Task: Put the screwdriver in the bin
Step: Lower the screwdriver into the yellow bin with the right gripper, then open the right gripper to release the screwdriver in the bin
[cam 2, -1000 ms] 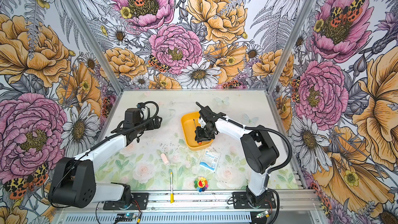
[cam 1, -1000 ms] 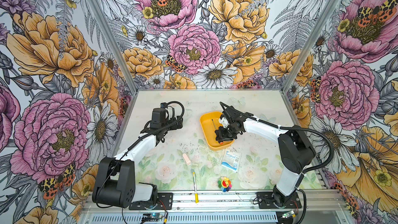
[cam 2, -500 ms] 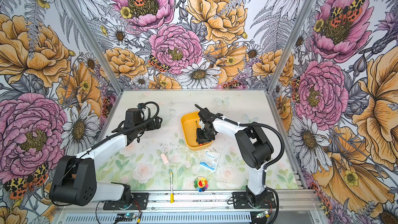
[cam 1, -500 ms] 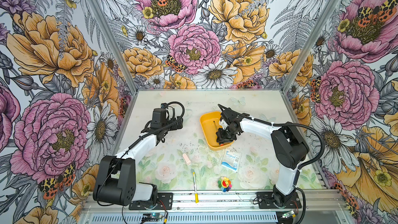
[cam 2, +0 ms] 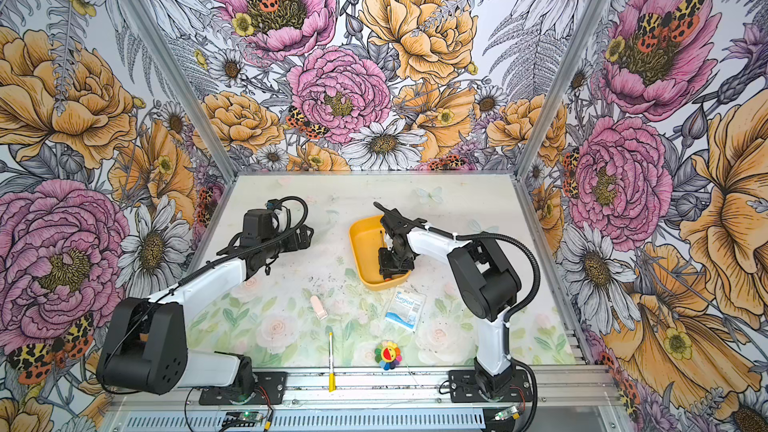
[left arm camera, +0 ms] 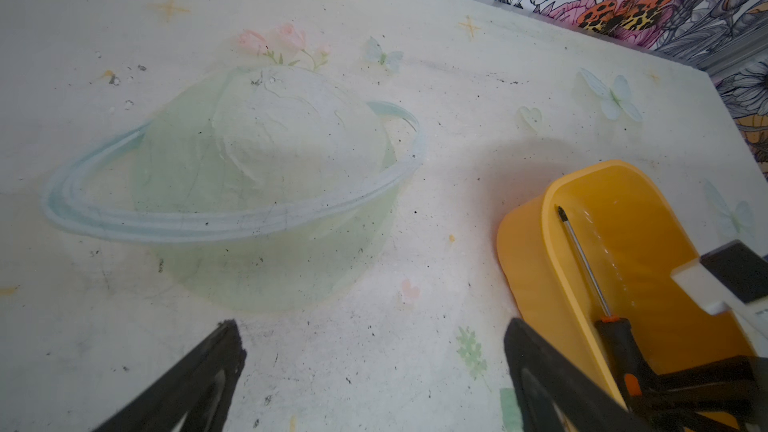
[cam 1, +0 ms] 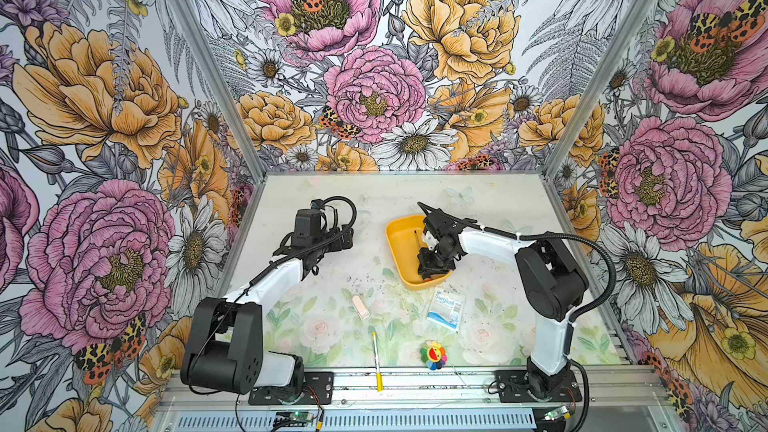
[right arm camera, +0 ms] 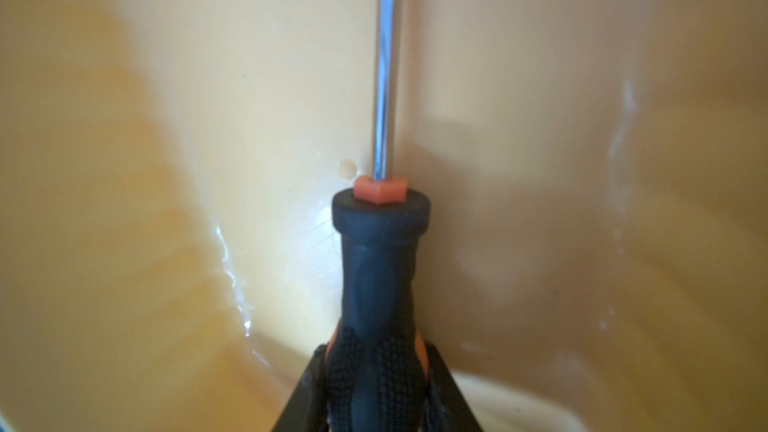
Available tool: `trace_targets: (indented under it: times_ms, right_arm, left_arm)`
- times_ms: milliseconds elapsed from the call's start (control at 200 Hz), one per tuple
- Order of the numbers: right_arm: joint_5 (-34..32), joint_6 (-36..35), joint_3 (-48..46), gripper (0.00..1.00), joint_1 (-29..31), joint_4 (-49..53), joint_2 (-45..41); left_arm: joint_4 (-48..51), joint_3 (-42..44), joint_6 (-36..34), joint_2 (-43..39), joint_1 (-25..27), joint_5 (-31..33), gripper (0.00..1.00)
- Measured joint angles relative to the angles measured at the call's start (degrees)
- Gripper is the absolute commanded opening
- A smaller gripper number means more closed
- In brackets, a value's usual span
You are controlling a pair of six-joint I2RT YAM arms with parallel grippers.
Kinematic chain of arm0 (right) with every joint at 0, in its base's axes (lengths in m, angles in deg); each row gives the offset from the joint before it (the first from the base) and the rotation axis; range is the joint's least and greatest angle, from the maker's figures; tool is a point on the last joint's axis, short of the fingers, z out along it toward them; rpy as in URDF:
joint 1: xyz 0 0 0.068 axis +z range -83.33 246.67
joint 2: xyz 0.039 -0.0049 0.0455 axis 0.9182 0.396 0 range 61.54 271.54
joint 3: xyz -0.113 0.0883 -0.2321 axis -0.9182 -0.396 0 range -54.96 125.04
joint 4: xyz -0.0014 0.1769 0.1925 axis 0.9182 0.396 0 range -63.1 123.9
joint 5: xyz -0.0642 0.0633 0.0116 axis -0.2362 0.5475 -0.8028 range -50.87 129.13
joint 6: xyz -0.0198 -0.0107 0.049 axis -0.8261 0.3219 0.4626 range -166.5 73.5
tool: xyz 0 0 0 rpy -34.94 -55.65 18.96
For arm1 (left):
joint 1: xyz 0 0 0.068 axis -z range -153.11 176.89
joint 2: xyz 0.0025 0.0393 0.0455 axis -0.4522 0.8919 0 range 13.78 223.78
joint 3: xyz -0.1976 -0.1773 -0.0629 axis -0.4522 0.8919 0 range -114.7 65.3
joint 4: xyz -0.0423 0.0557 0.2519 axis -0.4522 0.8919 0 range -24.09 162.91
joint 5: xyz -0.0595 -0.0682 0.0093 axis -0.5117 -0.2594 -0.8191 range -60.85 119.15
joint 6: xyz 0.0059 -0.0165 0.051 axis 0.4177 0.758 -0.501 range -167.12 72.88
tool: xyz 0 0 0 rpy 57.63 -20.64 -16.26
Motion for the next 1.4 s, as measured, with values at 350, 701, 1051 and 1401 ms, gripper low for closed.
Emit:
trace_targets:
  times_ms: [350,701,1051,1401]
  right_arm:
    - [-1.0,-1.4,1.4,0.44,0.0,0.5,0.2]
    - [-3.3,-4.7,3.8,0.55,0.0,4.6,-2.8]
    - [-6.6,-12.7,6.9,0.55,0.0,9.1,-12.5]
    - [-18.8,-24.2,-2.4,0.56,-10.1,-0.2,-28.3]
  left_arm:
    - [0.0,0.0,0.0,0.0,0.0,0.0,0.99]
    - [0.0,0.0,0.0,0.0,0.2,0.1,0.99]
    - [0.1,-0.1,-0.3,-0.1,0.2,0.5,0.99]
    - [-5.3,2.9,-3.3,-7.4,0.2,6.1,0.99]
